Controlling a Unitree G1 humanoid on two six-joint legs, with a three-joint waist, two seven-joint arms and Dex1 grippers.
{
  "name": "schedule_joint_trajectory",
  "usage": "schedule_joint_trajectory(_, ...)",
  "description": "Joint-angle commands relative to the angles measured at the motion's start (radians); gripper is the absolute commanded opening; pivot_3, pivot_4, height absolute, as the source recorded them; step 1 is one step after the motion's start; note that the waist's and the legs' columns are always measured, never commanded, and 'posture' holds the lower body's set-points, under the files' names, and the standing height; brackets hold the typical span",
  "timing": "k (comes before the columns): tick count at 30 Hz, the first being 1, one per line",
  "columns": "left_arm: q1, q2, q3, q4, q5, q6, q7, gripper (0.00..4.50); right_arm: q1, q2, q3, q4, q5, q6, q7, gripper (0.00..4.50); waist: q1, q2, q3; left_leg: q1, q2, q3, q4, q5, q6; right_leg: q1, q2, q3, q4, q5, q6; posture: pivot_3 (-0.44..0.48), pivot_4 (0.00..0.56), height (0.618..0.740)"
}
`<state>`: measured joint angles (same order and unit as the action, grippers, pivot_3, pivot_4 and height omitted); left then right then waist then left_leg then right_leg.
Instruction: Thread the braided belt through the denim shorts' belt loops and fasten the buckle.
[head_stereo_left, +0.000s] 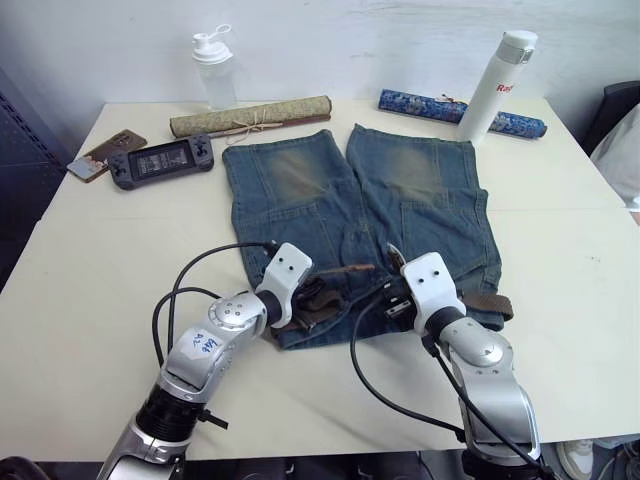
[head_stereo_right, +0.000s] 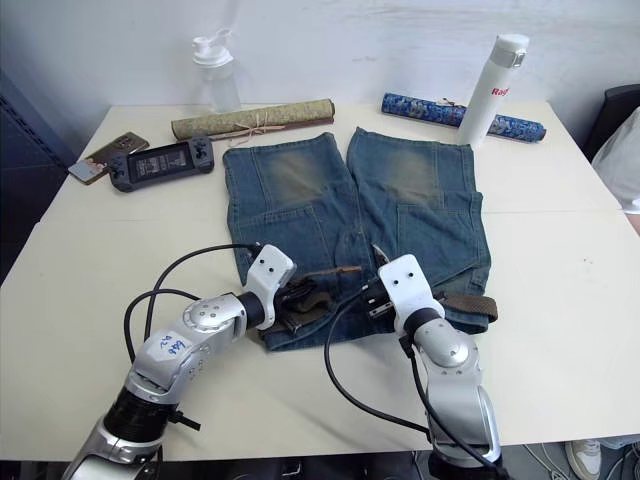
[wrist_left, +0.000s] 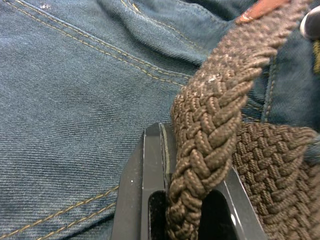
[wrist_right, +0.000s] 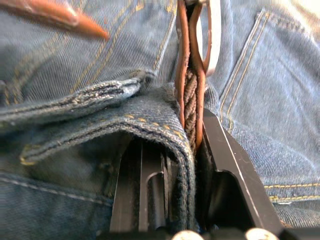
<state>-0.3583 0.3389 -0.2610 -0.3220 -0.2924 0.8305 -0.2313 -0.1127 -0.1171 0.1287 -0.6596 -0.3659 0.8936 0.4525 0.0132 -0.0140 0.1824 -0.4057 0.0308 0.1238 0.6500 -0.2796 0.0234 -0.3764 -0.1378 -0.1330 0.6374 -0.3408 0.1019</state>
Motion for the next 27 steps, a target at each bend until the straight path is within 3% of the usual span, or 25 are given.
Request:
schedule_joint_trajectory(1,-0.016,-0.037,0.004,0.017,0.015,0.02,0.003,0.0,-0.019,-0.034,0.03,-0.057,0.018,-0.004,-0.007,0.09,0.002,0.0,0.0,0.0,0.0,0.0,0.0,0.0,0.0,0.0,0.0,0.0,0.0,0.0,0.0,0.0,0.15,0.717)
schedule_joint_trajectory(19,-0.035,-0.155,0.064,0.013,0.019,0.053,0.006,0.0,-0.006,-0.075,0.073,-0.069,0.071,0.034,-0.039,0.09,-0.005,0.0,0.0,0.0,0.0,0.0,0.0,0.0,0.0,0.0,-0.001,-0.001,0.0,0.0,0.0,0.0,0.15,0.717)
schedule_joint_trajectory(27,-0.038,-0.162,0.032,0.023,0.042,0.039,-0.008,0.0,-0.022,-0.091,0.101,-0.076,0.095,0.063,-0.045,0.09,-0.014,0.0,0.0,0.0,0.0,0.0,-0.001,0.0,0.0,0.0,-0.001,-0.001,0.0,0.0,0.0,0.0,0.15,0.717)
